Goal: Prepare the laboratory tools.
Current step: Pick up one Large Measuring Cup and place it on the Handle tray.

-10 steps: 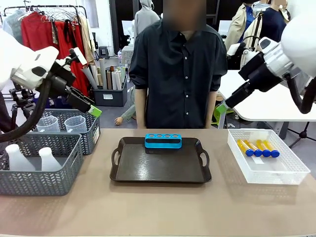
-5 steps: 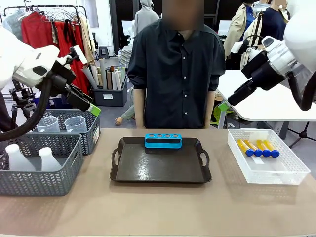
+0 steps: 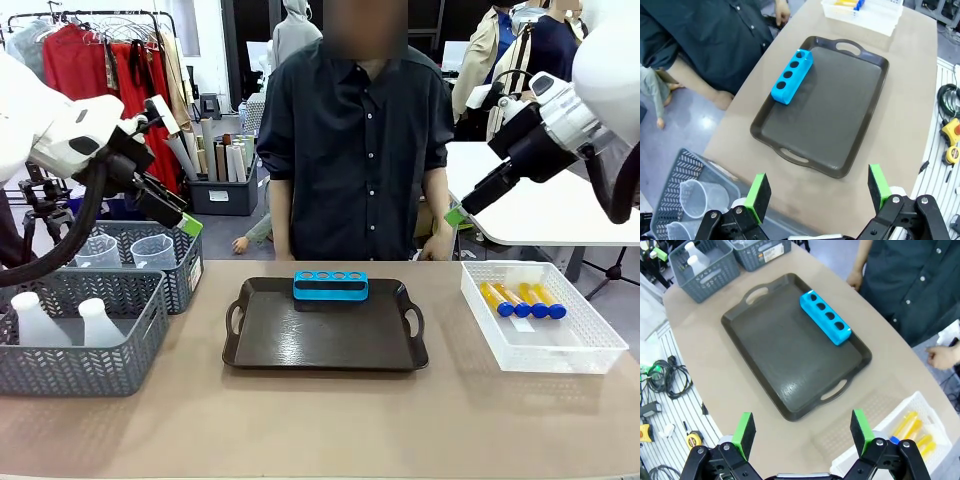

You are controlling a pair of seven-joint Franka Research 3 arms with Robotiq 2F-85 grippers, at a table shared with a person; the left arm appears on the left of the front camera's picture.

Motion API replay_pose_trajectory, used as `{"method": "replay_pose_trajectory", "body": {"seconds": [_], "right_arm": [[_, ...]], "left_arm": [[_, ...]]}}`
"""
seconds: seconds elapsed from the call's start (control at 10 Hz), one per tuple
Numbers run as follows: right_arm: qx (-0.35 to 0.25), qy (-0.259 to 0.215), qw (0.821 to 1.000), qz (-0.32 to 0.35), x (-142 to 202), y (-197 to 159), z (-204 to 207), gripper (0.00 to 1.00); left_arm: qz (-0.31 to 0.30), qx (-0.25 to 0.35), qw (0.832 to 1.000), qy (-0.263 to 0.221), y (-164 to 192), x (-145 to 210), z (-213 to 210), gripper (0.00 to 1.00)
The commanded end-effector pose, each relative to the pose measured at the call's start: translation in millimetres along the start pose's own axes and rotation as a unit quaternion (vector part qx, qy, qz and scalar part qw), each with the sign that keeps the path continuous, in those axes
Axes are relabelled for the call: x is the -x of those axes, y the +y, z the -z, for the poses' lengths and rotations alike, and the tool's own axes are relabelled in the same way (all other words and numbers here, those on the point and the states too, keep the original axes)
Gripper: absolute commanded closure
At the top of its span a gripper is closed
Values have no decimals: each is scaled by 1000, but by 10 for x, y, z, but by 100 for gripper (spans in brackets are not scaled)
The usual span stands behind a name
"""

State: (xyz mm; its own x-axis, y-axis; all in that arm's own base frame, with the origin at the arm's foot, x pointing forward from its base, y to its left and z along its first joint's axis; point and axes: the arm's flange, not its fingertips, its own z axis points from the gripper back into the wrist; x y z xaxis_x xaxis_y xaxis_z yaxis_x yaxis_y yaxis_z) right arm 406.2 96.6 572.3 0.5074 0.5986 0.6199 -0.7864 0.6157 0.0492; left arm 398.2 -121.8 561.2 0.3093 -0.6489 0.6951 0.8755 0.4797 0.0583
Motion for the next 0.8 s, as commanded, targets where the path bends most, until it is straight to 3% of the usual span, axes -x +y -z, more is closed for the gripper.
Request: {"method": "replay_pose_trajectory", "body": {"seconds": [0.0, 0.7], "right_arm": [[-6, -6, 1000, 2, -5, -4, -13, 0], [-6, -6, 1000, 2, -5, -4, -13, 0]], "left_arm": [[-3, 5, 1000, -5, 16, 0, -1, 0], [0, 0, 1000, 0, -4, -3, 2, 0]]}}
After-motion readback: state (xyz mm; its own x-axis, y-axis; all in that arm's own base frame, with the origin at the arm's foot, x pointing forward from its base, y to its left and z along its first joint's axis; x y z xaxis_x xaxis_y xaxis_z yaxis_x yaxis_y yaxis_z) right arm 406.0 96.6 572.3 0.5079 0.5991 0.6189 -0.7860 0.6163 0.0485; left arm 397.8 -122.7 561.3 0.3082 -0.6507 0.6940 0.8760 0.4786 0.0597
